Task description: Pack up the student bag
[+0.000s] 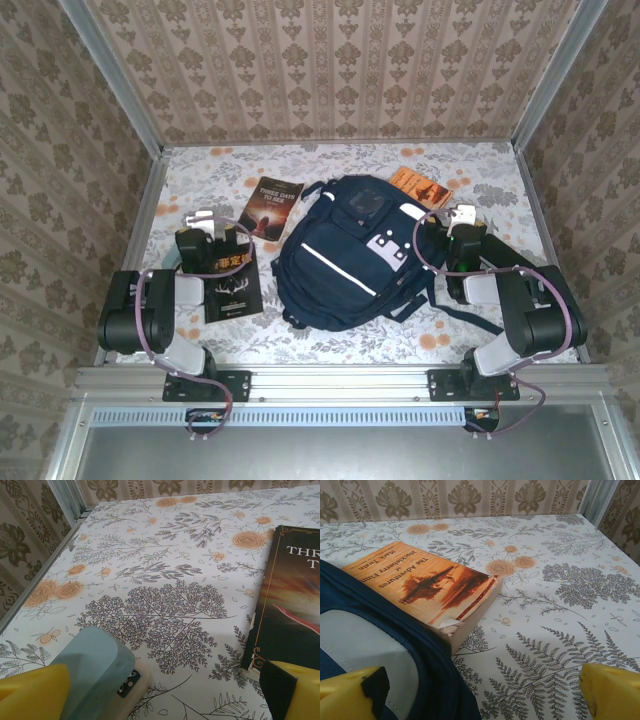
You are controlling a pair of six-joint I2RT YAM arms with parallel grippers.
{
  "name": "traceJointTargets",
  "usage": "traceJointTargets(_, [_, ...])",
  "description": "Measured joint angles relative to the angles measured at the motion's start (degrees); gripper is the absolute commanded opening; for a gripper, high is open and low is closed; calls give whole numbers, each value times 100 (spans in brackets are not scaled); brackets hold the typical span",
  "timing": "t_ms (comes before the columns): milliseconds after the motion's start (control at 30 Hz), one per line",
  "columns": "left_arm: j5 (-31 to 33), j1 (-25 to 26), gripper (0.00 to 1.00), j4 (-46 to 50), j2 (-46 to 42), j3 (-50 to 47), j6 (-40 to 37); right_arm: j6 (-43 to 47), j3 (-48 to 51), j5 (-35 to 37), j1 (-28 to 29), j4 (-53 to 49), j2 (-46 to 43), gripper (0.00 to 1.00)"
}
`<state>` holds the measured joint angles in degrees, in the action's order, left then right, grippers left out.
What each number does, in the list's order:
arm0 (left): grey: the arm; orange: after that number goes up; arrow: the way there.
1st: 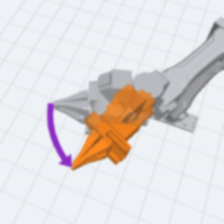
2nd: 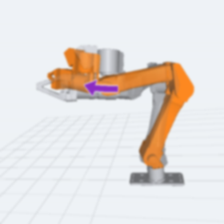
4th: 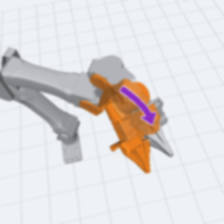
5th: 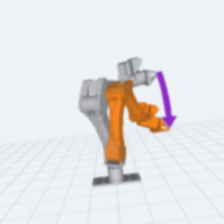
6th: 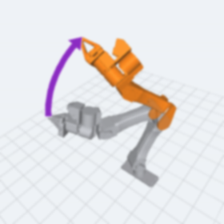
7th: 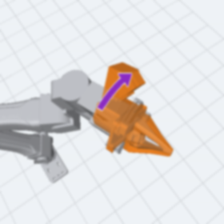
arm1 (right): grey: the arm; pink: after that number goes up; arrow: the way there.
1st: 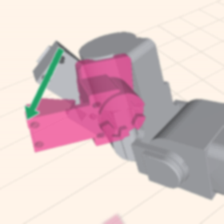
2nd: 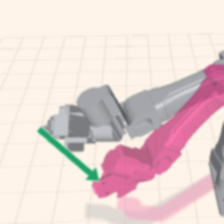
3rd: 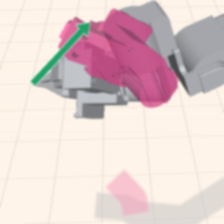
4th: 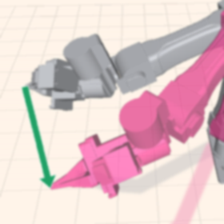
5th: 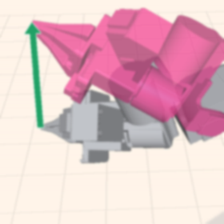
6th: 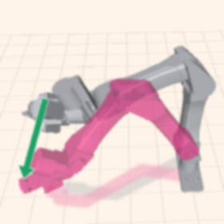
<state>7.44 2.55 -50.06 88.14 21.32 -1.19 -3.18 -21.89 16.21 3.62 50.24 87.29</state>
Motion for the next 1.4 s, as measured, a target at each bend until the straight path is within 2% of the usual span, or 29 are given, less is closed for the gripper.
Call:
traceJointTargets(833, [-42,-4,100,0,-2,0,-20,-2,0,0,0,-9,-7,100])
traceJointTargets(967, [46,0,100,297,-284,0,-17,4,2,4,7,-116,-190,100])
traceJointTargets(1167, [387,46,100,1917,-1421,702,142,-184,-404,188,31,-1733,-1541,100])
traceJointTargets(1267, [393,144,100,3008,-1770,1449,516,-691,-1130,275,31,-3158,-2118,100])
traceJointTargets(1400, [105,393,100,4590,-1921,2533,1220,-1633,-2275,140,31,-5130,-2332,100])
